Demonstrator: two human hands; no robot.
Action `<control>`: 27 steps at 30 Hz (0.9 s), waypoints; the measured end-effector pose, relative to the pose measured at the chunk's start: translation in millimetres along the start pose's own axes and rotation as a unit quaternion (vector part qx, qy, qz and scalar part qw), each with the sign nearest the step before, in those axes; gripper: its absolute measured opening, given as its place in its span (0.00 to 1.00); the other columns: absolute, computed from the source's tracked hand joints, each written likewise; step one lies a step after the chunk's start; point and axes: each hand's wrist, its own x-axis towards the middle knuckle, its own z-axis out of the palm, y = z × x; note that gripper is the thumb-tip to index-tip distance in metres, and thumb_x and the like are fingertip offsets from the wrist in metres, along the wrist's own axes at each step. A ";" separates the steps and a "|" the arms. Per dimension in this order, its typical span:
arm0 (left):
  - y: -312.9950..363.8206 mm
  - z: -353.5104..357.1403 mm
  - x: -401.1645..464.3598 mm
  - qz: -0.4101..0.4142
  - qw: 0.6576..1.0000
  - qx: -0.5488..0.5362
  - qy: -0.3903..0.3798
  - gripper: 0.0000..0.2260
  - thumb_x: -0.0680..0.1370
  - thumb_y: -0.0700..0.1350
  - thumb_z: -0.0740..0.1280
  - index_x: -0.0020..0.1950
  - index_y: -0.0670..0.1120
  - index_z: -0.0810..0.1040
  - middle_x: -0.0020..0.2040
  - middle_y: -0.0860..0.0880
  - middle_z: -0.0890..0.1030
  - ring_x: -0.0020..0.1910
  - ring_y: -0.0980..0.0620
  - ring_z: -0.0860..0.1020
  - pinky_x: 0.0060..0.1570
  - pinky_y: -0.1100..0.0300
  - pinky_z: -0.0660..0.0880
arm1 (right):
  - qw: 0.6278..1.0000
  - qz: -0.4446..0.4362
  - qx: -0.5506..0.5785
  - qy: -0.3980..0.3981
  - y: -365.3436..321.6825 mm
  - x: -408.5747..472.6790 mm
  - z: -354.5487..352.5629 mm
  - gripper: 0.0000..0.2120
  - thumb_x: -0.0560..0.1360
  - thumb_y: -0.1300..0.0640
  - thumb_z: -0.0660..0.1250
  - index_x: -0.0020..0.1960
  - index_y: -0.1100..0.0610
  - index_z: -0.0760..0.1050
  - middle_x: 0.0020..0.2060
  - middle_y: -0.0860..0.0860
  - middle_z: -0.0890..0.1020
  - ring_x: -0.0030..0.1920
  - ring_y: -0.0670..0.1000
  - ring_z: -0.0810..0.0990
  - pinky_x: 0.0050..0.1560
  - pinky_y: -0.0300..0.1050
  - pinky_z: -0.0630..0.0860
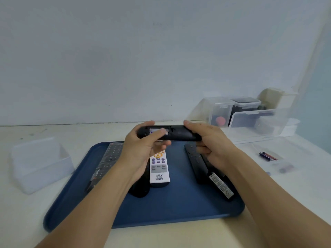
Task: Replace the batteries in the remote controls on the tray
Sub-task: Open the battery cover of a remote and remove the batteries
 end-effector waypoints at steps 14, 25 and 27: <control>-10.7 11.3 -10.5 0.035 0.985 0.144 -0.086 0.08 0.84 0.41 0.59 0.59 0.48 0.77 0.41 0.44 0.81 0.32 0.46 0.79 0.33 0.51 0.78 | 0.921 -0.326 -0.213 0.023 -0.6 -19.7 14.6 0.06 0.72 0.64 0.75 0.44 0.55 0.79 0.40 0.46 0.84 0.25 0.43 0.64 0.29 0.34 0.65; -12.9 16.7 -14.0 0.032 0.967 0.209 -0.142 0.22 0.82 0.38 0.57 0.70 0.60 0.73 0.46 0.47 0.80 0.41 0.50 0.77 0.39 0.56 0.78 | 0.912 -0.331 -0.238 0.044 3.9 -17.4 15.9 0.09 0.70 0.65 0.76 0.47 0.57 0.80 0.44 0.47 0.86 0.29 0.36 0.75 0.31 0.31 0.63; -13.8 16.3 -14.3 0.030 0.962 0.231 -0.141 0.22 0.83 0.38 0.57 0.71 0.60 0.72 0.47 0.47 0.79 0.41 0.50 0.77 0.38 0.56 0.77 | 0.913 -0.327 -0.239 0.044 3.3 -18.4 16.0 0.08 0.71 0.64 0.76 0.47 0.58 0.80 0.43 0.47 0.86 0.30 0.36 0.76 0.32 0.32 0.64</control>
